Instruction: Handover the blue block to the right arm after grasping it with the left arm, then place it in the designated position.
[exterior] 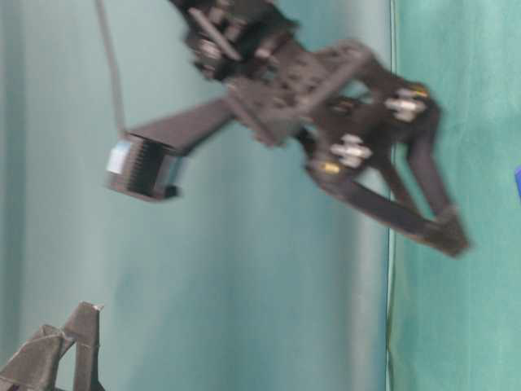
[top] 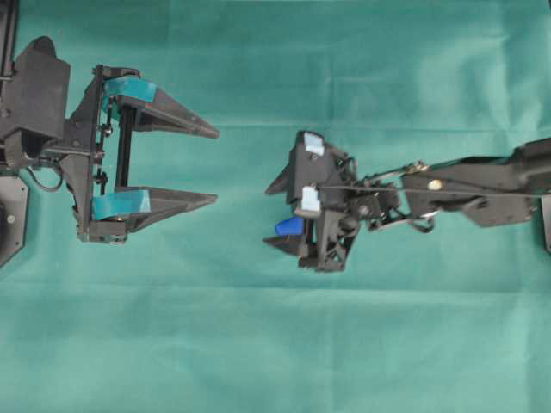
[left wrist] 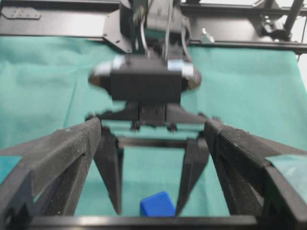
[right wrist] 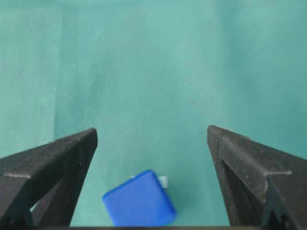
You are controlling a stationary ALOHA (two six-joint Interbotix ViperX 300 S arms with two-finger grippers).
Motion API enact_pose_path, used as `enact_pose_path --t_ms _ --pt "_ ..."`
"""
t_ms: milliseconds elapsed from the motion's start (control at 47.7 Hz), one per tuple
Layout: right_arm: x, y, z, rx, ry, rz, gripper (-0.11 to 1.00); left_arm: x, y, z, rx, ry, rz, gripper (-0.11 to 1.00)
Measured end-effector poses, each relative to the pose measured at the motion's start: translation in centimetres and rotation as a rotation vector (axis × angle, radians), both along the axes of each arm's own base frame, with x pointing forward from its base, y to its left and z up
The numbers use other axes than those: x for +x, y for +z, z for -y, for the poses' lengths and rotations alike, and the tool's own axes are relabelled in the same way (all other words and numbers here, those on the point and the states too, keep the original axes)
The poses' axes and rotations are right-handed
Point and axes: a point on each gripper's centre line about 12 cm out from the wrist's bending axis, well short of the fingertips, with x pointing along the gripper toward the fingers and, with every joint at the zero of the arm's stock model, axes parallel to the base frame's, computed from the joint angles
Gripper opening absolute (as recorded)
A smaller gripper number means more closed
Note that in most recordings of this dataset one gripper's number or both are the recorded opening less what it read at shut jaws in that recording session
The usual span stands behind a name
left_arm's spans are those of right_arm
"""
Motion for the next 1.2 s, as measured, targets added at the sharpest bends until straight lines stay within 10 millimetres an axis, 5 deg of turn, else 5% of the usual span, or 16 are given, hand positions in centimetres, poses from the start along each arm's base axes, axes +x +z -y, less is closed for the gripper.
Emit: enact_pose_path --t_ms 734,1196 --pt "-5.5 11.7 1.7 -0.117 -0.084 0.104 0.92 0.0 0.0 0.0 0.0 0.002 0.0 1.0" --pt "-8.4 15.8 2.3 -0.148 -0.115 0.176 0.92 0.0 0.0 0.0 -0.002 0.0 0.0 1.0"
